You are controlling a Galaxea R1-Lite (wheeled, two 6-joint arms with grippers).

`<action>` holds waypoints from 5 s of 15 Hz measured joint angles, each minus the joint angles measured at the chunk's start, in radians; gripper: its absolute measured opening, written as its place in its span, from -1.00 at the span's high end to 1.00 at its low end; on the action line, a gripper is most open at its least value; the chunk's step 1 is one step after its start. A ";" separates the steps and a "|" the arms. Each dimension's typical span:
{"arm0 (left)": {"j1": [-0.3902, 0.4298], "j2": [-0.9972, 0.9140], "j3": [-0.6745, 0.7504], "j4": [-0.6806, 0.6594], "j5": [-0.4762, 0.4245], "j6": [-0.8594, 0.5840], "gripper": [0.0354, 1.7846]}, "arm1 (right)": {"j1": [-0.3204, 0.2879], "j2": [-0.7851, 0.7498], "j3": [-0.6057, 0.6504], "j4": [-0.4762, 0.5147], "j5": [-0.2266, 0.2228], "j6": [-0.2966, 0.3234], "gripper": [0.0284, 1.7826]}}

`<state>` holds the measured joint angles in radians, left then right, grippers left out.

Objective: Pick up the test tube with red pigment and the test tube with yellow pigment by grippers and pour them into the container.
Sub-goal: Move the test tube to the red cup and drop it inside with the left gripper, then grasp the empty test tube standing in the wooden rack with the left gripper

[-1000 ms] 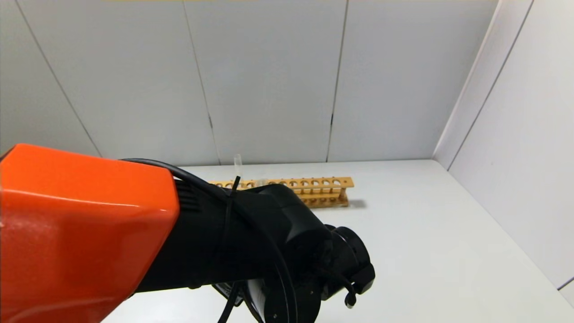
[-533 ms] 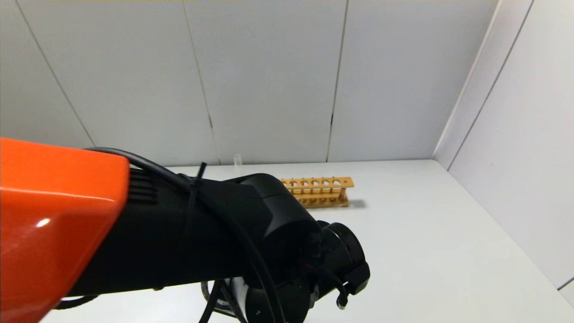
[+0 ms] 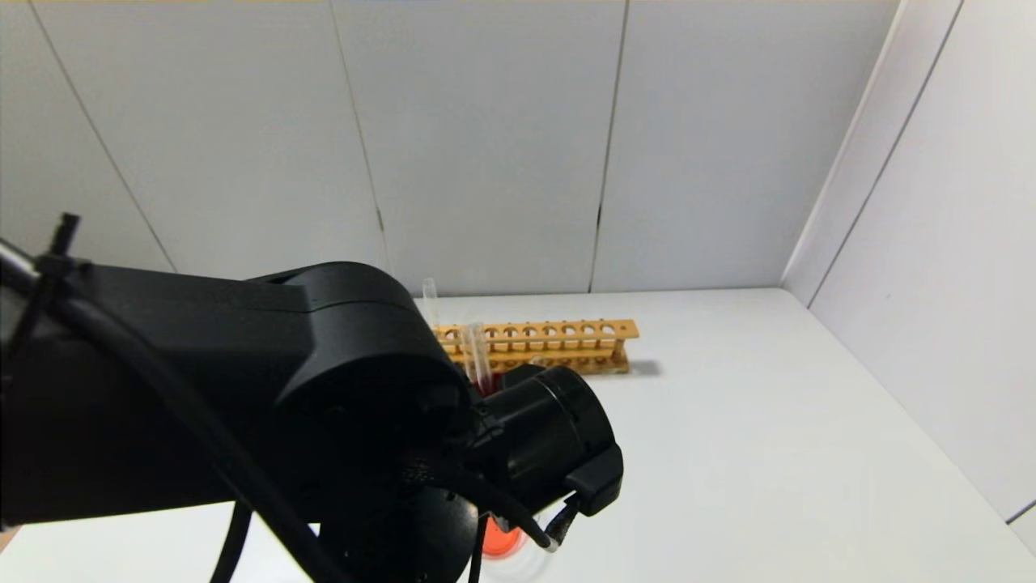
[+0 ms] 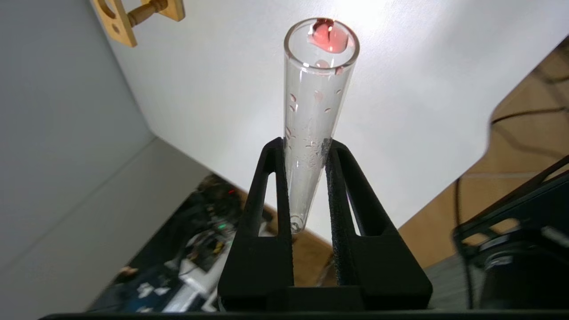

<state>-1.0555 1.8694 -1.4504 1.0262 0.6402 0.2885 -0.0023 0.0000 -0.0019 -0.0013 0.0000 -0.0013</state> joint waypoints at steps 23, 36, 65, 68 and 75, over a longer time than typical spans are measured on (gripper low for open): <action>0.169 -0.098 0.410 -1.370 -0.146 -0.443 0.70 | 0.000 0.000 0.000 0.000 0.000 0.000 -0.95; 0.246 -0.028 0.417 -1.465 -0.203 -0.446 0.70 | 0.000 0.000 0.000 0.000 0.000 0.000 -0.95; 0.264 0.010 0.547 -1.567 -0.238 -0.445 0.06 | 0.000 0.000 0.000 0.000 0.000 0.000 -0.95; 0.263 0.010 0.549 -1.568 -0.238 -0.445 -0.53 | 0.000 0.000 0.000 0.000 0.000 0.000 -0.95; 0.265 -0.051 0.545 -1.568 -0.233 -0.419 -0.96 | 0.000 0.000 0.000 0.000 0.000 0.000 -0.95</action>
<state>-0.7902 1.8185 -0.9057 -0.5415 0.4068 -0.1309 -0.0028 0.0000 -0.0023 -0.0013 0.0000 -0.0013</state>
